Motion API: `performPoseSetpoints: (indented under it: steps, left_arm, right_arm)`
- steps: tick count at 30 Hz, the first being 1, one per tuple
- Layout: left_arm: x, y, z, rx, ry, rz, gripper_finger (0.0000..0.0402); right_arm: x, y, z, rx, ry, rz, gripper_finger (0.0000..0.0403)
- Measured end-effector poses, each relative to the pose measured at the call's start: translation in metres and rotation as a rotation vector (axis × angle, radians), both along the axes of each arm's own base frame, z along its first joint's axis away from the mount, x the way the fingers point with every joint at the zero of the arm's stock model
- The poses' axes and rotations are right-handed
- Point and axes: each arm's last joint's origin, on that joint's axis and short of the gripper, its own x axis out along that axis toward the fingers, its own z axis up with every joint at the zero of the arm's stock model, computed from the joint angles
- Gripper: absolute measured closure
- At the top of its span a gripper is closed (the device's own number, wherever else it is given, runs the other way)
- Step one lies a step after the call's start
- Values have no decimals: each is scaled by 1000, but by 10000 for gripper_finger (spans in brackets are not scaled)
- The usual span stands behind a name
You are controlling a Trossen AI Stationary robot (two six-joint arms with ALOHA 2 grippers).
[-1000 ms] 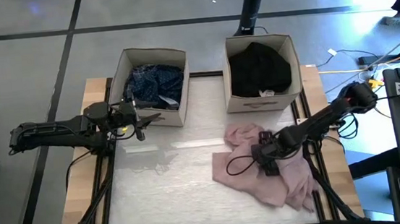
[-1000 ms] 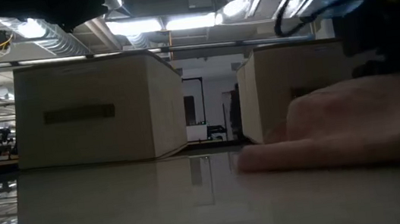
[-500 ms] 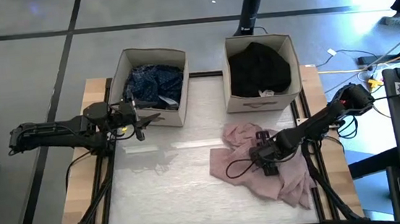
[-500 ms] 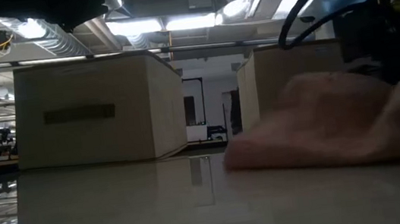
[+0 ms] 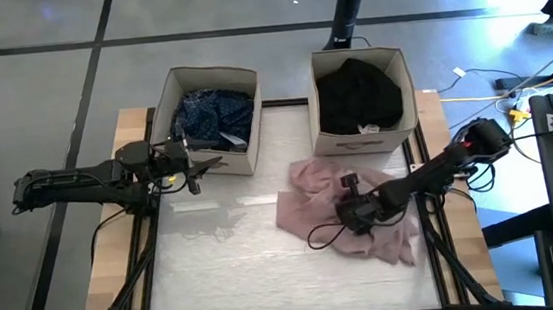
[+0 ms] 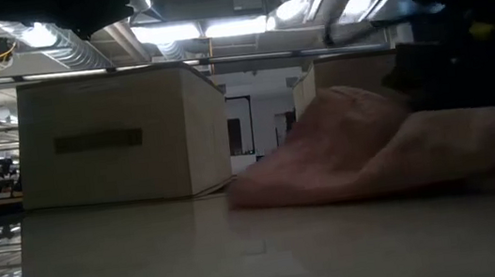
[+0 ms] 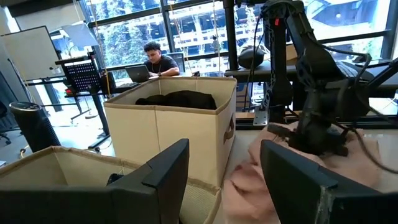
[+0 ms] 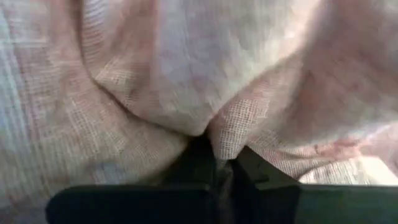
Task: Sort clothes
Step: Put the pink shirt into the left laundry organizer
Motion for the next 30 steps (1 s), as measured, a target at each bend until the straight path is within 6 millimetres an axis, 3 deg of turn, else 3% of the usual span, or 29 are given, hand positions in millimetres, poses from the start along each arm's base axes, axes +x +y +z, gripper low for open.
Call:
performPoseSetpoints:
  steps: [5,10,19,26,30]
  left_arm:
    - [0,0,0,0,0,0,213]
    - [0,0,0,-4,-2,0,213]
    - [0,0,0,-5,-4,0,213]
    - [0,0,0,-6,-5,0,213]
    - [0,0,0,-5,-5,-1,213]
  right_arm:
    - [17,7,10,-3,-151,109,388]
    - [40,15,43,-104,-234,175,388]
    - [82,20,152,-396,-339,288,388]
    - [100,-8,244,-568,-459,276,388]
    - [101,-33,286,-658,-512,230,388]
